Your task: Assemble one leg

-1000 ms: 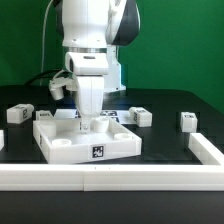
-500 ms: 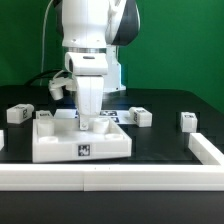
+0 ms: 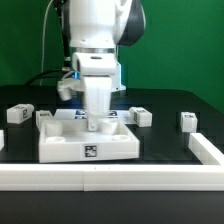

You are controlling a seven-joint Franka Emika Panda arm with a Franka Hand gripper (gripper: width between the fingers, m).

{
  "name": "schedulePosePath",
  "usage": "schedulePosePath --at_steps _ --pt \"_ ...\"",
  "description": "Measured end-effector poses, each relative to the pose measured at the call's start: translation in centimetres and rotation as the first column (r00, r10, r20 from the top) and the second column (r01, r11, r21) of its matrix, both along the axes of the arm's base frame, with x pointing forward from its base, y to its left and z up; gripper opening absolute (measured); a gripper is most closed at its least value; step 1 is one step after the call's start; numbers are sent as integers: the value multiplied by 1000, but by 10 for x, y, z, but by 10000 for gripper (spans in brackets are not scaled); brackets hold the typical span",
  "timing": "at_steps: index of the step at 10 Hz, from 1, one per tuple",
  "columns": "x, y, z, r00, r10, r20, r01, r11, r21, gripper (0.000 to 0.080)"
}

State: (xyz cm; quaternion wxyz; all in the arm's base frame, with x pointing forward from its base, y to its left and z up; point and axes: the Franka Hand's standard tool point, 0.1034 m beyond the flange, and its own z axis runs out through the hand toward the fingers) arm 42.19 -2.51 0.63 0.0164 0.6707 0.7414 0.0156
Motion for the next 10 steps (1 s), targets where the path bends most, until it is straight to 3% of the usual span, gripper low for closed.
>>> schedulePosePath --at_steps 5,8,10 --pt "42 59 0 997 -80 25 79 997 19 61" --pt "67 77 1 994 -105 38 104 994 21 61" --pt "68 95 1 994 -108 30 107 994 24 61"
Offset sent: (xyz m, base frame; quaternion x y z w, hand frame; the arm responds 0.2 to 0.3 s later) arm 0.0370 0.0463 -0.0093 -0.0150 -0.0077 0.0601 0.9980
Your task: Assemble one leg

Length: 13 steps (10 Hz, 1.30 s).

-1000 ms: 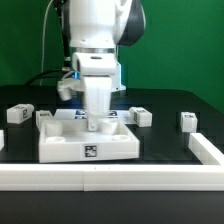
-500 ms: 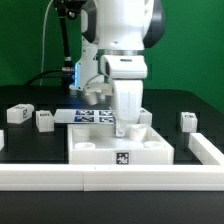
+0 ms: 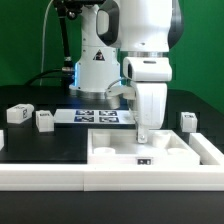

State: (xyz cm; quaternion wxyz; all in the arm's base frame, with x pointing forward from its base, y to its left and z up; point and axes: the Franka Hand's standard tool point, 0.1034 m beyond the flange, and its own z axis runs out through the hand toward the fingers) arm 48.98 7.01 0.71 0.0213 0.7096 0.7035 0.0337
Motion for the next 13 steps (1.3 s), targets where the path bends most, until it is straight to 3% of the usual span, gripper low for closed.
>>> schedulePosePath --at_steps 3,5,6,7,8,9,10,13 --pt "-1 18 0 1000 19 -6 -19 1000 2 61" --pt "-2 15 0 1000 23 -14 -23 1000 -2 61" --pt "-2 14 0 1000 23 -14 -23 1000 -2 168" --pt "-2 14 0 1000 23 -14 -23 1000 -2 168" --pt "-2 14 0 1000 23 -14 -23 1000 -2 303" --pt "-2 14 0 1000 23 -15 -23 1000 -2 504" --pt "-2 14 0 1000 22 -15 -22 1000 -2 602" --pt "-2 14 0 1000 22 -15 -22 1000 -2 647"
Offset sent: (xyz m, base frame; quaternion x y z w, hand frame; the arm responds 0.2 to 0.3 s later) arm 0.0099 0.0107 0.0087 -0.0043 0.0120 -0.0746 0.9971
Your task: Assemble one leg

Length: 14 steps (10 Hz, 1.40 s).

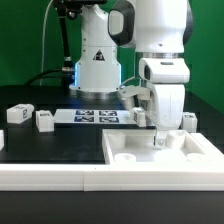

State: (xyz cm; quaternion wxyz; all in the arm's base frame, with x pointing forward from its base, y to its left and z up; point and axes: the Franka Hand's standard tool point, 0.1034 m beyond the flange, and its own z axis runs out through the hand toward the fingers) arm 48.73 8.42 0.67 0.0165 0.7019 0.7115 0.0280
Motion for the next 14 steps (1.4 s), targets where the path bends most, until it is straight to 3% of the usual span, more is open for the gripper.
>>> schedulePosePath --at_steps 2,5,7,9,12,13,14 --pt "-2 0 3 1000 -29 6 29 1000 4 647" --pt "-28 6 38 990 -135 33 134 991 13 648" --pt "-41 25 61 957 -284 51 283 959 35 648" --pt "-42 25 59 951 -305 47 304 952 37 648" --pt "-43 27 59 854 -520 27 518 853 64 648" --pt "-49 37 57 741 -672 4 668 738 99 648" --pt "-55 48 53 647 -762 -24 759 642 108 648"
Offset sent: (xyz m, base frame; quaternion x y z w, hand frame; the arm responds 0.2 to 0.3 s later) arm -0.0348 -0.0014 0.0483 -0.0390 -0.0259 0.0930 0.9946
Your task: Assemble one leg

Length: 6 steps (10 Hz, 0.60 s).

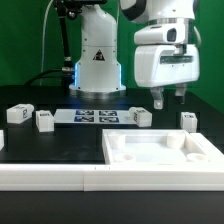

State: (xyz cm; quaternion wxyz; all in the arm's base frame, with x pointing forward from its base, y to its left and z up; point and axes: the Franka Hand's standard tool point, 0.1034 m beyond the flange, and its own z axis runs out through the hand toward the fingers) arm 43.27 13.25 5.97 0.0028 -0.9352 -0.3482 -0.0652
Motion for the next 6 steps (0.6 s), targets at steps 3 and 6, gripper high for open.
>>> schedulePosePath --at_steps 3,6 --pt "1 24 -6 953 -300 -38 301 952 51 648" --pt "4 26 -10 883 -465 -67 469 880 71 648"
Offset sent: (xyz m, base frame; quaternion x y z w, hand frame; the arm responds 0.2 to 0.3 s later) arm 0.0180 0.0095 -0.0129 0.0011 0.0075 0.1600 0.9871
